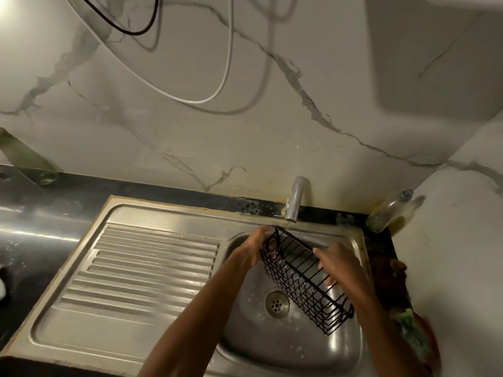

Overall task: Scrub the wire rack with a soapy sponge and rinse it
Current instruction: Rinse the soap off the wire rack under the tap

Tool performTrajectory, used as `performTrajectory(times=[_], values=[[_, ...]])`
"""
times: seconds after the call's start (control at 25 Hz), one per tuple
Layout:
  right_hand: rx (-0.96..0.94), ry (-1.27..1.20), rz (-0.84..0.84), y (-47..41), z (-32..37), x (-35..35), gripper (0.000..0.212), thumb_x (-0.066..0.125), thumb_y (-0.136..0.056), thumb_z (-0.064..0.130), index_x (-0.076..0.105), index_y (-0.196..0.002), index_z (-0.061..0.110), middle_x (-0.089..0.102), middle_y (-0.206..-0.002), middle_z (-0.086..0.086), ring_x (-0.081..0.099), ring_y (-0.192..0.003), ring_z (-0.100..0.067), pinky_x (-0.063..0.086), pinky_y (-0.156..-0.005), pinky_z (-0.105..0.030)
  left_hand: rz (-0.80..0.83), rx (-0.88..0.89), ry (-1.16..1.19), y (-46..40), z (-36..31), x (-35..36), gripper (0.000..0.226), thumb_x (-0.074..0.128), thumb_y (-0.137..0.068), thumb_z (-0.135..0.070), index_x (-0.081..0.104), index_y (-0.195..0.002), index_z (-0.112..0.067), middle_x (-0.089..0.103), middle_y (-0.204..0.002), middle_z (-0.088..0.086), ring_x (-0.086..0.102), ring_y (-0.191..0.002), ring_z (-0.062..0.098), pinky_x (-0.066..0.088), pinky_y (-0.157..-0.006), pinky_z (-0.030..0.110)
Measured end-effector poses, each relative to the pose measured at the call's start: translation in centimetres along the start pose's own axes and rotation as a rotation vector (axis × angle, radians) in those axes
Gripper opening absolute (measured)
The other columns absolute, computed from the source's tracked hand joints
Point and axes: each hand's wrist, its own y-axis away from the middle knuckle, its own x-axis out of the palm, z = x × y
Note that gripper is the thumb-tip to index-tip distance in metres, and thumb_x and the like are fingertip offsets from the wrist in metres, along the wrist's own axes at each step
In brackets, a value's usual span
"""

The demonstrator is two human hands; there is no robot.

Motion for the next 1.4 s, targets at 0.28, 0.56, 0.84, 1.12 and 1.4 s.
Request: performTrajectory(times=[0.28,0.56,0.84,1.12,1.4], values=[[0.014,0.110,-0.219,-1.4,-1.5,1.6,0.056,0.057,-0.086,0.070,0.064,-0.072,0.017,0.063,-0.058,0.005,0.061,-0.050,-0.010,0.049,-0.058,-0.024,-0.004,-0.094,-0.121,0.8,-2.1,0.9,0.077,0.048,-0.094,-0.070,0.064,-0.135,-0.007,0.067,-0.105,0.008,0.062,-0.096,0.022,0.054,-0.090,0.040],[-0.129,0.223,-0.342,0.9,-2.6,-0.9,0.072,0.059,-0.070,0.084,0.047,-0.049,0.017,0.041,-0.041,0.009,0.035,-0.038,-0.008,0.028,-0.048,-0.019,0.056,-0.180,-0.081,-0.7,-0.8,2.8,0.078,0.065,-0.080,-0.071,0.065,-0.127,-0.009,0.064,-0.131,0.016,0.061,-0.122,0.033,0.049,-0.104,0.043],[-0.219,0.036,-0.387,1.5,-4.5,-3.0,0.072,0.066,-0.066,0.078,0.044,-0.045,0.013,0.038,-0.037,0.006,0.033,-0.038,-0.008,0.024,-0.048,-0.021,0.087,-0.222,0.052,0.2,-0.9,4.9,0.039,0.054,-0.100,-0.039,0.061,-0.114,-0.003,0.063,-0.101,0.015,0.063,-0.087,0.027,0.056,-0.076,0.040],[-0.122,-0.109,-0.439,0.5,-5.5,-0.9,0.075,0.064,-0.066,0.081,0.047,-0.045,0.010,0.047,-0.039,0.004,0.042,-0.039,-0.014,0.031,-0.050,-0.022,0.022,-0.220,0.090,-2.6,0.0,2.7,0.097,0.089,-0.060,-0.061,0.058,-0.135,-0.008,0.066,-0.128,0.024,0.070,-0.106,0.035,0.062,-0.078,0.043],[0.122,-0.371,-0.420,1.9,-4.1,1.2,0.066,0.062,-0.083,0.067,0.061,-0.055,0.008,0.060,-0.049,-0.006,0.060,-0.045,-0.023,0.054,-0.053,-0.039,-0.146,-0.046,0.247,-0.3,2.3,3.2,0.053,0.050,-0.101,-0.056,0.072,-0.119,-0.011,0.079,-0.103,0.009,0.073,-0.100,0.025,0.055,-0.097,0.047]])
